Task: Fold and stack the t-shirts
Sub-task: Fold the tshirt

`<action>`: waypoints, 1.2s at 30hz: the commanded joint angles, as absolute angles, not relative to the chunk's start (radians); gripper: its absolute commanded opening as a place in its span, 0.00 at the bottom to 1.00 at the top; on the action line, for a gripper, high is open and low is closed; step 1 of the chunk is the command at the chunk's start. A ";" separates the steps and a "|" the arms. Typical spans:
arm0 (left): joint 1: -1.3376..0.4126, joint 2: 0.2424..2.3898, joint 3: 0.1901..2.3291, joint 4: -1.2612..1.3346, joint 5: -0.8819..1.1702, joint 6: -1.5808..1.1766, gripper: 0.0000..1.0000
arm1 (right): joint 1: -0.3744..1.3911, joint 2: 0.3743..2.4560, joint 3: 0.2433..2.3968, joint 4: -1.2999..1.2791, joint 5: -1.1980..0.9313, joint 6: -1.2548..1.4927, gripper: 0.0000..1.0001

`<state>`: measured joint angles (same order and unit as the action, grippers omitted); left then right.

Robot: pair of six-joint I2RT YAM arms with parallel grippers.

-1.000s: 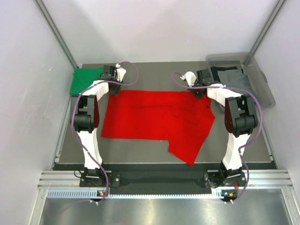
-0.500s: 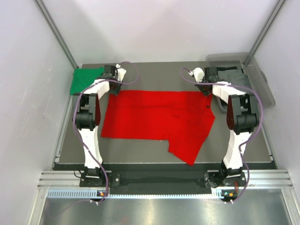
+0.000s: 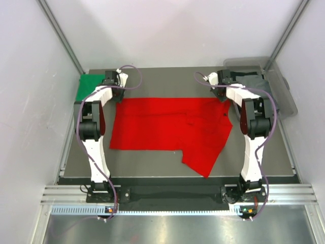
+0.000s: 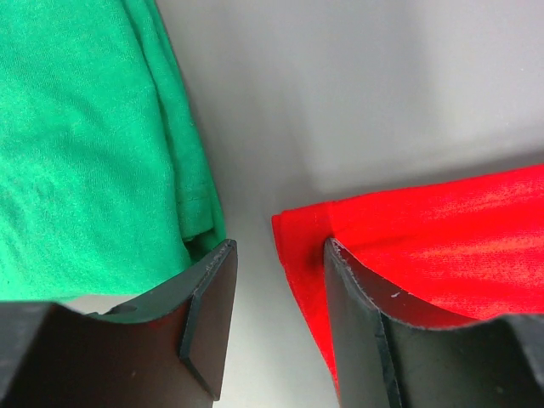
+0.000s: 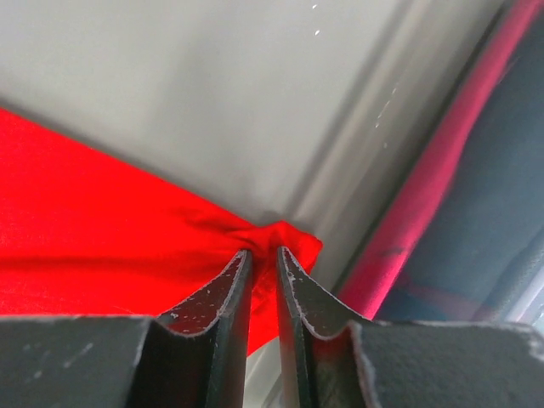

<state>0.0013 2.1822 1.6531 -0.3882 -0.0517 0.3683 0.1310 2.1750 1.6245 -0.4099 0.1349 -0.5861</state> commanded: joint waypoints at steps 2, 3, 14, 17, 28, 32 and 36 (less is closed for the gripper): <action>0.029 2.240 1.672 -0.431 -0.112 0.374 0.50 | 0.121 2.252 1.706 -0.434 0.176 -0.575 0.19; 0.029 2.246 1.684 -0.437 -0.112 0.373 0.50 | 0.121 2.266 1.719 -0.443 0.172 -0.574 0.19; 0.028 2.332 1.795 -0.532 -0.049 0.393 0.31 | 0.130 2.267 1.735 -0.463 0.169 -0.574 0.19; 0.031 2.358 1.833 -0.597 -0.011 0.400 0.26 | 0.133 2.257 1.727 -0.466 0.167 -0.572 0.19; 0.029 2.367 1.871 -0.568 -0.066 0.379 0.00 | 0.144 2.310 1.839 -0.506 0.178 -0.568 0.19; 0.031 2.367 1.888 -0.548 -0.075 0.379 0.00 | 0.153 2.329 1.879 -0.514 0.176 -0.565 0.19; 0.031 2.390 1.922 -0.554 -0.077 0.376 0.00 | 0.163 2.348 1.908 -0.522 0.187 -0.563 0.19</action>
<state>0.0029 2.3203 1.8992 -0.5625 -0.0120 0.3691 0.1509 2.3104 1.8591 -0.5117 0.1650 -0.5777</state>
